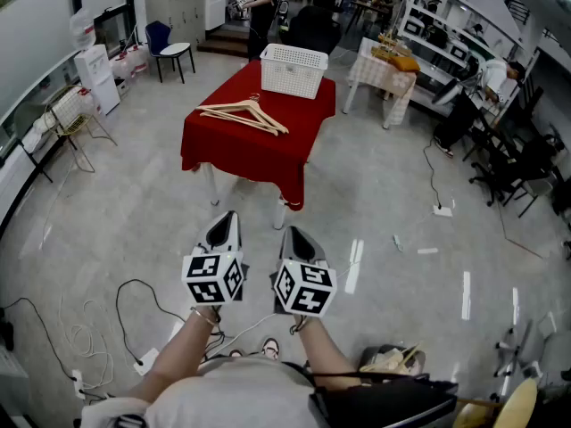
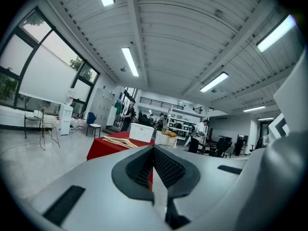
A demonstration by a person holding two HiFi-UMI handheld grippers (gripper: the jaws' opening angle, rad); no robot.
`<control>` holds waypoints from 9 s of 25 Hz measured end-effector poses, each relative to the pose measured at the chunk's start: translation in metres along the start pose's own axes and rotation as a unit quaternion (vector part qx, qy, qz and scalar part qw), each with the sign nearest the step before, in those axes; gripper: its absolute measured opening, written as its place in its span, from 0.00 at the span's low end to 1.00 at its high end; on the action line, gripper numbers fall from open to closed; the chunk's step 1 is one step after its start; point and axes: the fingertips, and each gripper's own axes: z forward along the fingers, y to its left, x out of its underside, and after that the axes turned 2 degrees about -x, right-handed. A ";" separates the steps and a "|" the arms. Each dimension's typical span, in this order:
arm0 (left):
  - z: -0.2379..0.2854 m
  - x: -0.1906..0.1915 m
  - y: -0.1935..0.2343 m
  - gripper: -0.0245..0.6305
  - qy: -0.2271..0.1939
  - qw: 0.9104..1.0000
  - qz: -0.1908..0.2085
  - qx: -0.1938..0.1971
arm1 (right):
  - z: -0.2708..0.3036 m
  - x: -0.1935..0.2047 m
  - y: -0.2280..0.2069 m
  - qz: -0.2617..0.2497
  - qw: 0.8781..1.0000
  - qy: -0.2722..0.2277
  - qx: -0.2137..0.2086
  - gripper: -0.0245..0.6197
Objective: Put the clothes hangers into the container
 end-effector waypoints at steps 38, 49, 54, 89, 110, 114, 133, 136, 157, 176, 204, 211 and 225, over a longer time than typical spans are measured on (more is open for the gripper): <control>0.128 0.021 -0.068 0.04 0.016 0.999 0.011 -0.036 | 0.066 -0.032 -0.149 0.040 0.998 0.034 -0.034 0.06; 0.202 0.010 -0.049 0.04 0.011 0.999 0.018 -0.039 | 0.148 -0.052 -0.149 0.059 0.995 0.024 -0.074 0.06; 0.258 0.010 -0.037 0.04 0.018 0.999 0.007 -0.034 | 0.199 -0.068 -0.163 0.041 0.996 0.031 -0.076 0.06; 0.495 -0.020 0.051 0.04 0.041 0.999 -0.014 0.000 | 0.433 -0.128 -0.228 0.035 0.997 0.064 -0.032 0.06; 0.648 -0.037 0.056 0.04 0.041 0.998 -0.011 -0.046 | 0.590 -0.179 -0.285 0.048 0.992 0.078 -0.091 0.06; 0.684 -0.039 0.054 0.04 0.046 0.997 -0.009 -0.065 | 0.622 -0.189 -0.303 0.052 0.988 0.090 -0.112 0.06; 0.820 -0.059 0.050 0.04 0.043 0.991 -0.006 -0.123 | 0.749 -0.245 -0.371 0.036 0.977 0.125 -0.170 0.06; 0.835 -0.056 0.052 0.04 0.045 0.991 -0.011 -0.128 | 0.765 -0.247 -0.375 0.034 0.974 0.133 -0.178 0.06; 0.832 -0.023 0.156 0.04 0.076 0.970 -0.066 -0.221 | 0.842 -0.190 -0.279 -0.004 0.943 0.207 -0.260 0.06; 0.720 0.015 0.274 0.04 0.072 0.925 -0.137 -0.347 | 0.855 -0.102 -0.152 -0.081 0.904 0.274 -0.318 0.07; 0.727 0.059 0.370 0.04 0.115 0.926 -0.175 -0.316 | 0.917 -0.008 -0.127 -0.168 0.883 0.365 -0.243 0.36; 0.739 0.059 0.387 0.04 0.122 0.930 -0.174 -0.301 | 0.932 -0.001 -0.123 -0.175 0.881 0.378 -0.223 0.36; 0.769 0.055 0.385 0.04 0.132 0.940 -0.167 -0.267 | 0.934 -0.006 -0.121 -0.179 0.884 0.371 -0.222 0.33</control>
